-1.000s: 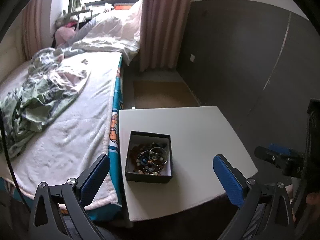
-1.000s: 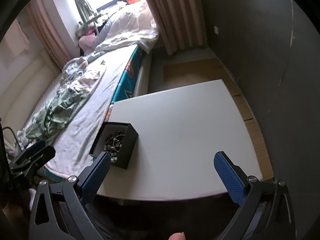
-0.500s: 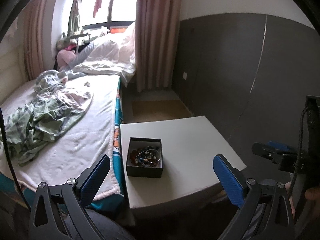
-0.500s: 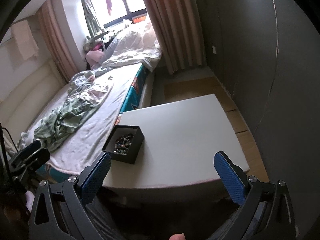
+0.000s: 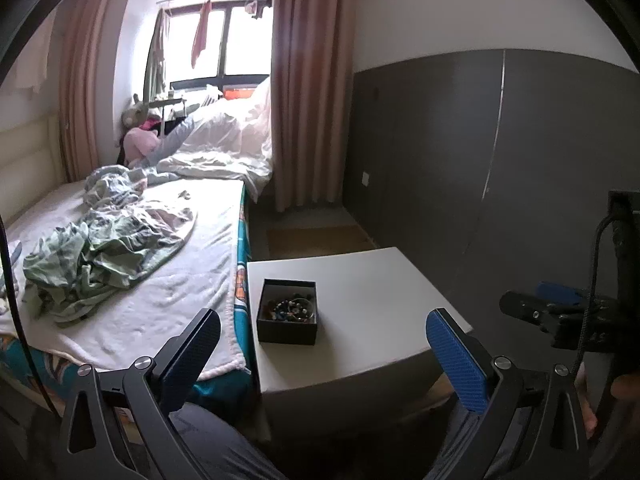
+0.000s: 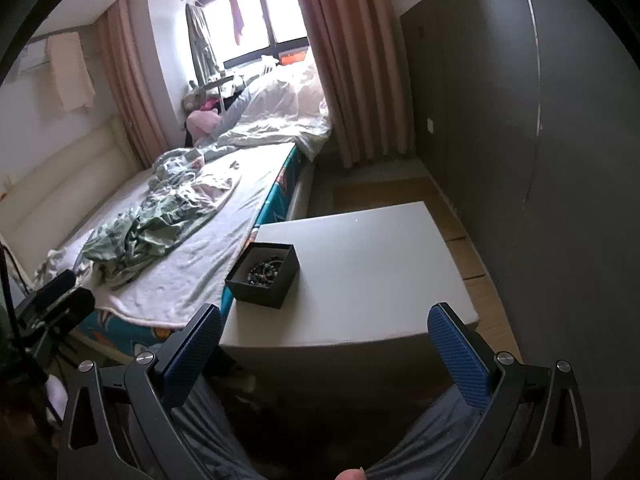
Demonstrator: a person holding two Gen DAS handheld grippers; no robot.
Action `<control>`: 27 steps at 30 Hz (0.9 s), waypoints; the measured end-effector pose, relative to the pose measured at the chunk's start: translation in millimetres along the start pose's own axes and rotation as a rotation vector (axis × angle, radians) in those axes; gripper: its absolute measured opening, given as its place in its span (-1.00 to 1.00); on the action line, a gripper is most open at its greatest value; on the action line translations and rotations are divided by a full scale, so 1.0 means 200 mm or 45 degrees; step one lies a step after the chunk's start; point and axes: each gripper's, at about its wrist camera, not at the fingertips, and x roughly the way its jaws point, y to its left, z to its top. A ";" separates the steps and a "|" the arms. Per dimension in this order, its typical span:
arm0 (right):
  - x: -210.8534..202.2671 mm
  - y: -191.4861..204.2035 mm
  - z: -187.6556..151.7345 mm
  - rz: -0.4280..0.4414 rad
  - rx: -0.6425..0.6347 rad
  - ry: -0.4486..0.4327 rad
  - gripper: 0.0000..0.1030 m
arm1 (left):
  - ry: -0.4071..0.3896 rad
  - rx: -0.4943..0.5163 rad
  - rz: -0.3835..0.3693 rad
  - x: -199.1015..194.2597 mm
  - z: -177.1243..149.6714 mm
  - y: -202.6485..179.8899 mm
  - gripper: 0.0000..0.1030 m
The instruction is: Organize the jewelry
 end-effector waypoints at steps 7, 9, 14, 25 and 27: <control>-0.12 0.01 -0.08 -0.003 -0.009 -0.077 1.00 | -0.081 0.005 0.019 -0.13 -0.05 0.00 0.99; -0.13 0.02 -0.10 -0.001 -0.023 -0.089 1.00 | -0.093 -0.001 0.023 -0.15 -0.07 0.01 0.99; -0.15 0.05 -0.12 0.013 -0.044 -0.114 1.00 | -0.103 0.004 0.042 -0.17 -0.10 0.03 0.99; -0.14 0.02 -0.14 0.033 0.003 -0.147 1.00 | -0.123 0.024 0.032 -0.19 -0.12 0.01 0.99; -0.13 0.02 -0.15 0.049 0.009 -0.139 1.00 | -0.122 0.034 0.039 -0.18 -0.13 0.00 0.99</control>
